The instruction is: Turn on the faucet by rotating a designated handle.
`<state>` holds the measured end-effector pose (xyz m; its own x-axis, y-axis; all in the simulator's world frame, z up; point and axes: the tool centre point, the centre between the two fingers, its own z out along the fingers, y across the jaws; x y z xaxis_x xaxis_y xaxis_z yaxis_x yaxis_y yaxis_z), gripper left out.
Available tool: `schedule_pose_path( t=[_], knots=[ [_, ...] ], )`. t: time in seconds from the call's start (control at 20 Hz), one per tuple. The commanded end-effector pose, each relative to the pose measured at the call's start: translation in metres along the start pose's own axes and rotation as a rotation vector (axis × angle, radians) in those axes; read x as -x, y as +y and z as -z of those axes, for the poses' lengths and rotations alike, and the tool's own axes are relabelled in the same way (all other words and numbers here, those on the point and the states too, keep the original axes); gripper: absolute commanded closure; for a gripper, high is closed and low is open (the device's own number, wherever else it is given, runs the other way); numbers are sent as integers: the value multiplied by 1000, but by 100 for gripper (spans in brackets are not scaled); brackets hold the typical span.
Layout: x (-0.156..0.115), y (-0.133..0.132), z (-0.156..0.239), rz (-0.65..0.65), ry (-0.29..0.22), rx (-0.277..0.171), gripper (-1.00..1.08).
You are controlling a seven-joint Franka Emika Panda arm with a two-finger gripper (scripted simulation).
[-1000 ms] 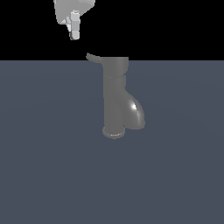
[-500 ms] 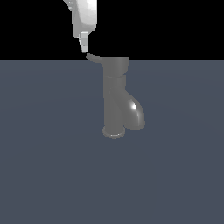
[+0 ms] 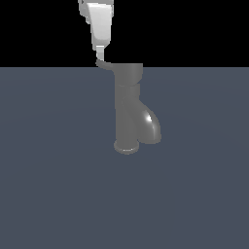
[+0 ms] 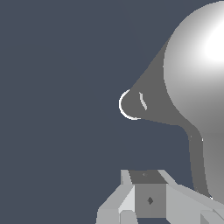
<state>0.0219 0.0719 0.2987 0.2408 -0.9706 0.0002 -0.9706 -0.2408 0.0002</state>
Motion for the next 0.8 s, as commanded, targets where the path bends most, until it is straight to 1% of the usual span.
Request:
schedule_pose_path(
  t=[0.0, 0.3, 0.75],
  knots=[
    [-2, -2, -1, -13, 0, 0, 108],
    [-3, -3, -2, -15, 0, 0, 108],
    [5, 23, -2, -15, 0, 0, 108]
  ],
)
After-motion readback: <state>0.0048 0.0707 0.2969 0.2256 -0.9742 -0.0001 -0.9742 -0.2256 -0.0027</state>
